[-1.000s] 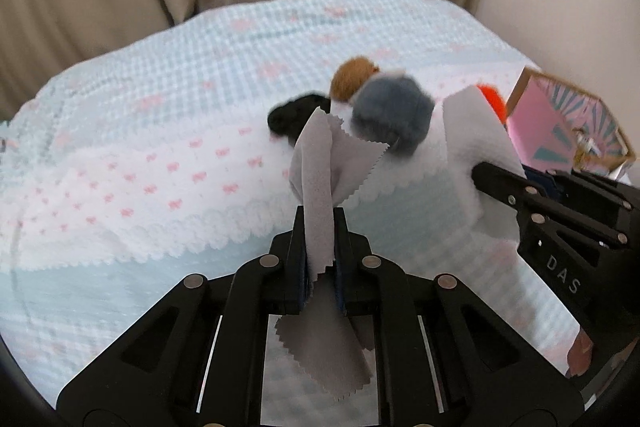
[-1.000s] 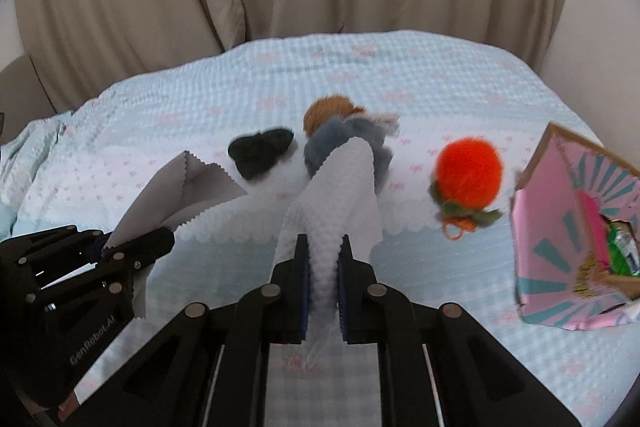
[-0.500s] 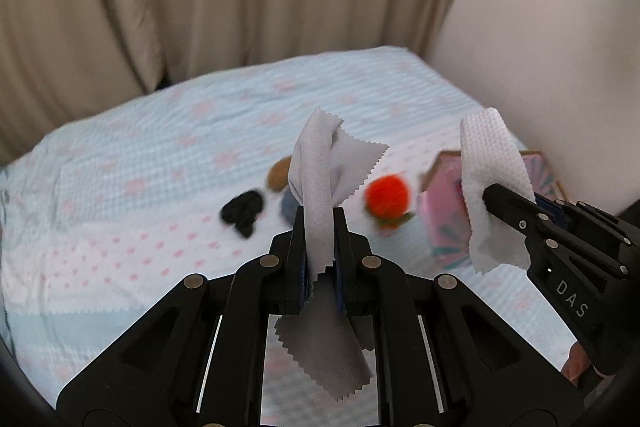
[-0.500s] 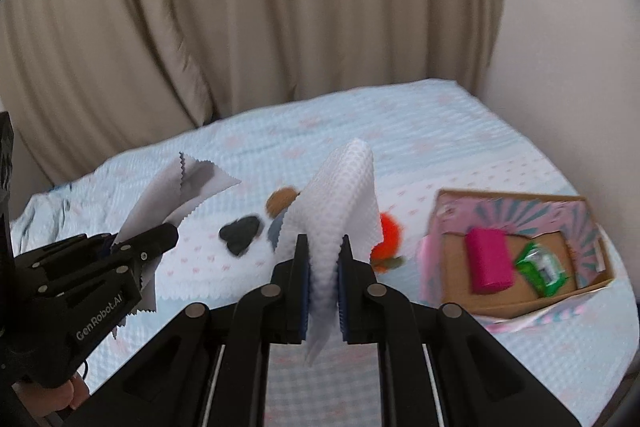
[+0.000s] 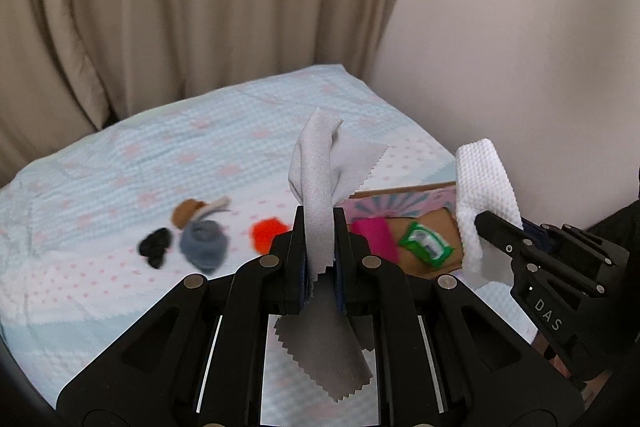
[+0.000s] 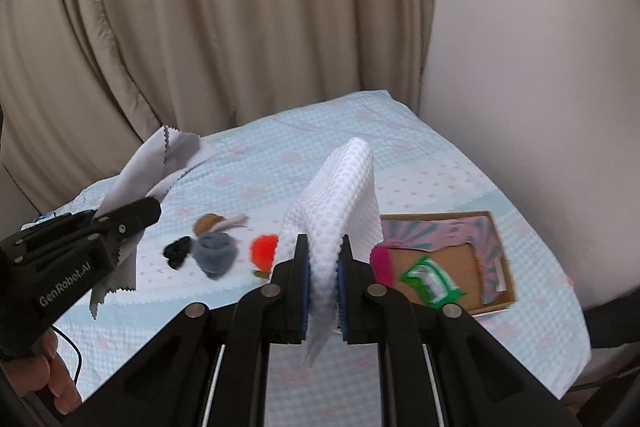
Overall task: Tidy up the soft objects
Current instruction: 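Carry the grey cloth and white wipe into the box and open both tools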
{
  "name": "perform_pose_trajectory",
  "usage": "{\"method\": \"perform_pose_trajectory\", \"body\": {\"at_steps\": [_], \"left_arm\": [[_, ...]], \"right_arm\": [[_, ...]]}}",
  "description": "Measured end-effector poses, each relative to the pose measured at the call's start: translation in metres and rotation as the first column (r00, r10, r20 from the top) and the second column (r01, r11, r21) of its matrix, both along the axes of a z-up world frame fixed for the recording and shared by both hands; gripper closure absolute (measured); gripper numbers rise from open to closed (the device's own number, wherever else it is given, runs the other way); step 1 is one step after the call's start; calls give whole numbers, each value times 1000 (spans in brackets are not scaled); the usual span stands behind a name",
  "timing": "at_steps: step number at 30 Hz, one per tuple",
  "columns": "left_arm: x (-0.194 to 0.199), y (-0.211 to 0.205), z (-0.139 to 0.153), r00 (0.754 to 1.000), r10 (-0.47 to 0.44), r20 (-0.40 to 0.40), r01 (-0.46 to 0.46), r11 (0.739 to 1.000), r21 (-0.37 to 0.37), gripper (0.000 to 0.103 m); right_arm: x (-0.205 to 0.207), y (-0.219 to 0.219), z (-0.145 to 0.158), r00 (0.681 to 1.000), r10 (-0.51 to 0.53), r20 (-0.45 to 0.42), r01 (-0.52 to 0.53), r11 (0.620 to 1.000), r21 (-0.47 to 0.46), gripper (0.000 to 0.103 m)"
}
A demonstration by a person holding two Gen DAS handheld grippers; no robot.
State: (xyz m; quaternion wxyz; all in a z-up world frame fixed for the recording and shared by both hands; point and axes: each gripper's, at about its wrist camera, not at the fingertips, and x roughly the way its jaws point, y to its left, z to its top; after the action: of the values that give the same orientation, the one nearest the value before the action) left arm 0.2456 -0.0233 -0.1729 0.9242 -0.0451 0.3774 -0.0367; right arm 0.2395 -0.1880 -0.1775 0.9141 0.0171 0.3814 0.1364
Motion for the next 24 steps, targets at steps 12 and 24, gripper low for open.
{"method": "perform_pose_trajectory", "body": {"at_steps": [12, 24], "left_arm": [[69, -118, -57, 980, -5, -197, -4, 999, -46, 94], [153, -137, -156, 901, 58, -430, -72, 997, -15, 94]], "right_arm": [[66, -111, -36, 987, 16, -160, -21, 999, -29, 92], [161, -145, -137, 890, 102, -444, -103, 994, 22, 92]]}}
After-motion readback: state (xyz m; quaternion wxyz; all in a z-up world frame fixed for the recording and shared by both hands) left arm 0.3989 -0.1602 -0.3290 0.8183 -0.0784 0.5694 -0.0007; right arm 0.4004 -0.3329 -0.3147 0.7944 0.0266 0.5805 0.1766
